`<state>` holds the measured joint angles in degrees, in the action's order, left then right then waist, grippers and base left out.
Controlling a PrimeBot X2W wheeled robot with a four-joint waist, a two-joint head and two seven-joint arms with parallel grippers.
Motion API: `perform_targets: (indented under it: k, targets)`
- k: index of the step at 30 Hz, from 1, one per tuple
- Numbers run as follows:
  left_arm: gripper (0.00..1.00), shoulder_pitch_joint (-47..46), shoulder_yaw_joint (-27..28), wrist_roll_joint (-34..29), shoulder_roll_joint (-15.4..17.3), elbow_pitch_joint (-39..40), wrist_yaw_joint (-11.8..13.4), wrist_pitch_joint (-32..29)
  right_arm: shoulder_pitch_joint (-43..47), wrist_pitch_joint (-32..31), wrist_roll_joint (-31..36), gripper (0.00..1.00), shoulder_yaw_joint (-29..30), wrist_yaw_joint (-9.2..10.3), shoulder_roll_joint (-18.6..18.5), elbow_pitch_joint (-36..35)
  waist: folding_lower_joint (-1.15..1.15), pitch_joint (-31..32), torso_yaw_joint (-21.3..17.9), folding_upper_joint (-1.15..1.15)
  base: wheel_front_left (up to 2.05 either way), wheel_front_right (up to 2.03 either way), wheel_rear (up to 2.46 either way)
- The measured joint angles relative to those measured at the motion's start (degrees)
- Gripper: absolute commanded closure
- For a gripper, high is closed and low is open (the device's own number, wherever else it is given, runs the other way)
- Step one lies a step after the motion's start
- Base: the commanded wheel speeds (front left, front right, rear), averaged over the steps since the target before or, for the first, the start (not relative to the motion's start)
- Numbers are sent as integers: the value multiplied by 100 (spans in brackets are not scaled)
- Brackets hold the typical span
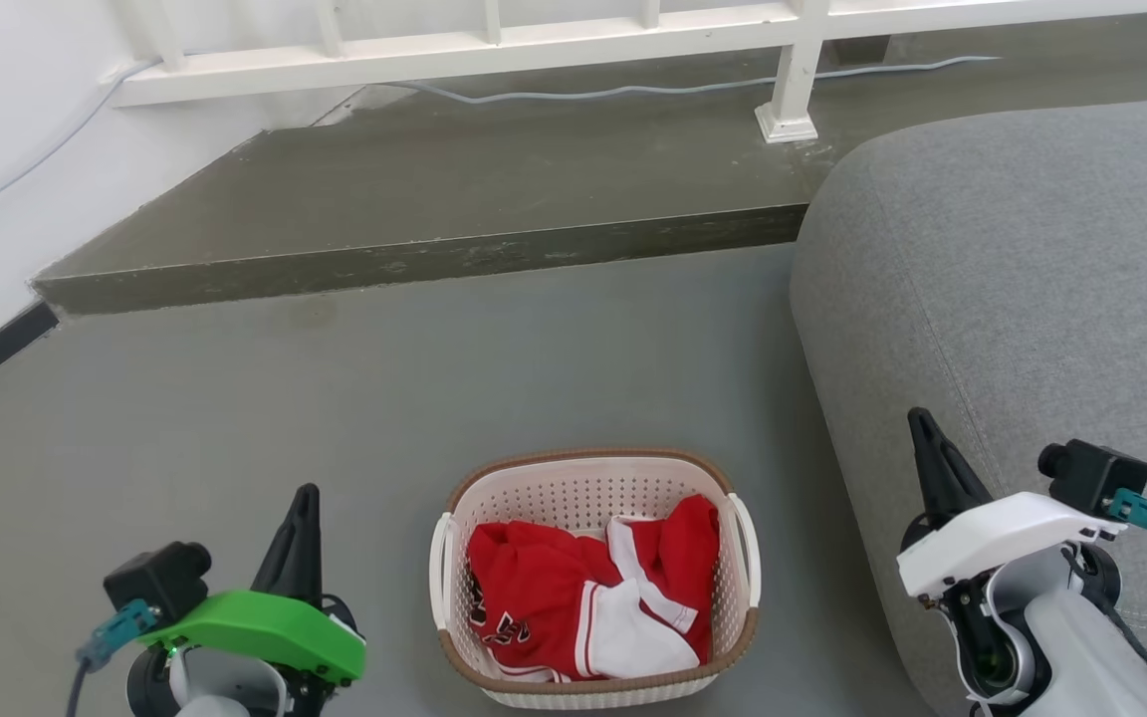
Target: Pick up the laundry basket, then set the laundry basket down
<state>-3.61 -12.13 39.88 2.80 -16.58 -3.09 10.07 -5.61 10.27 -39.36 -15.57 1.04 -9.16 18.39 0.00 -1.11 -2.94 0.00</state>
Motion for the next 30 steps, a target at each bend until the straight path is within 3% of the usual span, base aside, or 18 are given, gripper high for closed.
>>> perform_targets:
  k: [30]
  targets:
    - [100, -1, 515, 1679, -12, 7, -101, -533, 1, -539, -1688, 100, 734, -249, 202, -47, 0, 31, 95, 0, 0, 0, 0]
